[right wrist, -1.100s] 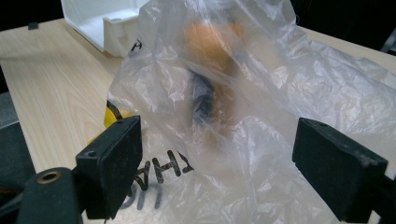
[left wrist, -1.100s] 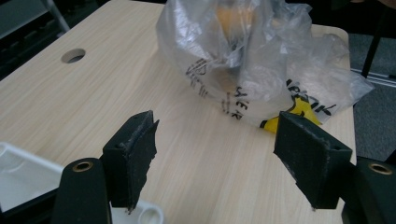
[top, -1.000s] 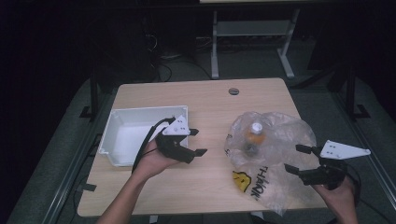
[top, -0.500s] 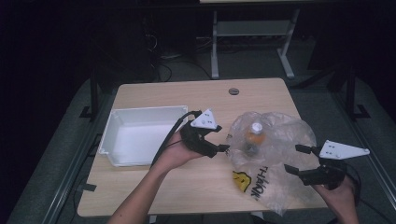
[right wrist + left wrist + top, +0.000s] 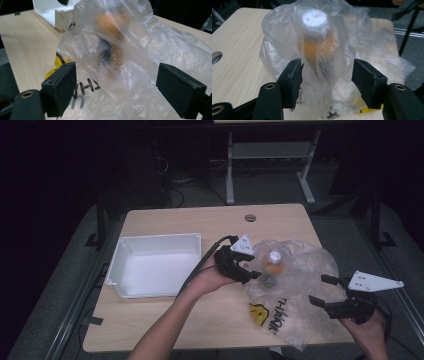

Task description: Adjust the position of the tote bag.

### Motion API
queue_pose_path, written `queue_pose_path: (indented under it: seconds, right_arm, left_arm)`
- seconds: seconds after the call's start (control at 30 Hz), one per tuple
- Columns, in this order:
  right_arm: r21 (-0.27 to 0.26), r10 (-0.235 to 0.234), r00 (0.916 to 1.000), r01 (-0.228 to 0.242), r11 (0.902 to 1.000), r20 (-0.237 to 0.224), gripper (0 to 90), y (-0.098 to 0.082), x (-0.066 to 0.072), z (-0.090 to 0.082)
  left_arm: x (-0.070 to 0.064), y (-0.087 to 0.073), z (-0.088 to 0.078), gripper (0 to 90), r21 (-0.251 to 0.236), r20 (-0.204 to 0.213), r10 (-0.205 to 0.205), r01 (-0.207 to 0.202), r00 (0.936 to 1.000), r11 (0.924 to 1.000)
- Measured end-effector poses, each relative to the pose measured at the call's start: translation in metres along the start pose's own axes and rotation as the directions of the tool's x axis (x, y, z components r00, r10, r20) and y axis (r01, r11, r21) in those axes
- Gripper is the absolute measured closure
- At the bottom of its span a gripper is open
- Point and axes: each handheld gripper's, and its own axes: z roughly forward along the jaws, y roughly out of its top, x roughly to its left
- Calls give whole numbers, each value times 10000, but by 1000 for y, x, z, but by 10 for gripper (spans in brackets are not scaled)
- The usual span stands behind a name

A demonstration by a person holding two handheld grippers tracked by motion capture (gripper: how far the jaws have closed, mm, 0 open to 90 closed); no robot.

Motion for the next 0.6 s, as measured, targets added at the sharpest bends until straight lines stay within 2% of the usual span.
queue_pose_path:
  seconds: [0.1, 0.17, 0.23, 0.33, 0.5, 0.6]
  right_arm:
    - [-181, 79, 10000, -79, 9998, -9, 160, 0, -1, -3]
    - [-133, 16, 10000, -15, 9999, 35, 160, 0, -1, -4]
    - [-114, 53, 10000, -52, 9999, 73, 160, -1, -2, -5]
    - [-195, 193, 9998, -192, 9996, 61, 160, -2, -4, -7]
    - [-123, 17, 10000, -16, 9999, 60, 192, -2, -2, -8]
    - [-144, 51, 9999, -50, 9999, 97, 192, -2, -2, -9]
  left_arm:
    - [4, 2, 6, 464, 306, -42, 48, -47, 10000, 9995]
    - [6, 2, 10, 504, 131, -4, -107, 107, 9999, 9999]
    - [7, 3, 13, 544, 173, 61, -153, 152, 9999, 9997]
    - [8, 5, 18, 638, 408, 15, -20, 19, 10000, 9992]
    - [12, 3, 22, 837, 421, -20, -216, 217, 9998, 9989]
    - [14, 1, 23, 887, 564, -12, -220, 220, 9998, 9982]
